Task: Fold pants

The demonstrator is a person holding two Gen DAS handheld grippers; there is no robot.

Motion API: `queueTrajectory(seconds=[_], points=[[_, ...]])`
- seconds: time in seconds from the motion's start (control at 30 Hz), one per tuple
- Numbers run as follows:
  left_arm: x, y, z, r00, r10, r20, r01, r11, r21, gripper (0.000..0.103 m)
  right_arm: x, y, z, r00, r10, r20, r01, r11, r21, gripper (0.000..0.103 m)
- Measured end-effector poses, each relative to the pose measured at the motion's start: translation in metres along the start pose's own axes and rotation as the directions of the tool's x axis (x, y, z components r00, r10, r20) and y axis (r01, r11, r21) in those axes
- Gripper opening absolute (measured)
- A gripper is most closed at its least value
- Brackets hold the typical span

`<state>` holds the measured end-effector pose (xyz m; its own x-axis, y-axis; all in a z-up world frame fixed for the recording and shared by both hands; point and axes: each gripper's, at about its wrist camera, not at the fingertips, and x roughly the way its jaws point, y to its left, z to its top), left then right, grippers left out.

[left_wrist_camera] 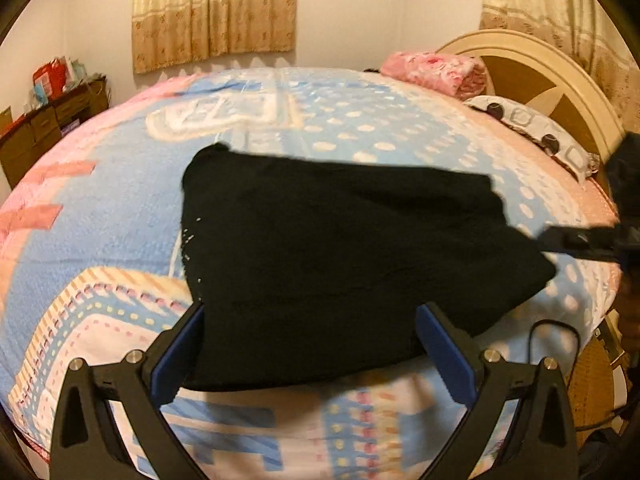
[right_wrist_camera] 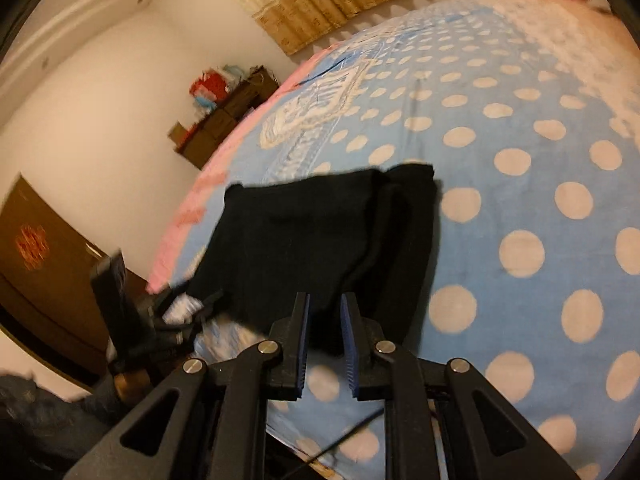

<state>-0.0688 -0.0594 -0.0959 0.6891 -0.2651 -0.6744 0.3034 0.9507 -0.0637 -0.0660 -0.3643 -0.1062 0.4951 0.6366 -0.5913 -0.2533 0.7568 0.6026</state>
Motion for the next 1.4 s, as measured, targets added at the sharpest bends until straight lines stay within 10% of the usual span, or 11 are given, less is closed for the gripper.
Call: queueTrajectory(seconds=[0.13,0.23,0.77,1.1,1.4], points=[[-0.012,-0.028,0.006,0.998,-0.052,0.042,0.050,0.998,0.046,0.103,0.006,-0.016,0.020,0.999,0.046,0.001,-0.046,0.997,0.054,0.024],[-0.013,-0.059,0.006,0.993,-0.110,0.043,0.104,0.987,0.121,0.103,0.009,-0.028,0.033,0.997,0.072,0.015,-0.073,0.993,0.088,0.055],[-0.001,-0.120,0.004,0.984,-0.178,0.016,0.168,0.954,0.248,0.103,0.034,-0.053,0.057,0.989,0.150,0.014,-0.150,0.982,0.118,0.056],[0.039,-0.134,0.016,0.980,-0.192,-0.055,0.199,0.955,0.219,0.074,0.043,-0.056,0.055,0.991,0.132,-0.003,-0.131,0.988,0.088,0.019],[0.035,-0.133,0.028,0.978,-0.203,-0.049,0.209,0.956,0.208,0.046,0.035,-0.054,0.063,0.992,0.122,0.041,-0.125,0.990,0.065,0.009]])
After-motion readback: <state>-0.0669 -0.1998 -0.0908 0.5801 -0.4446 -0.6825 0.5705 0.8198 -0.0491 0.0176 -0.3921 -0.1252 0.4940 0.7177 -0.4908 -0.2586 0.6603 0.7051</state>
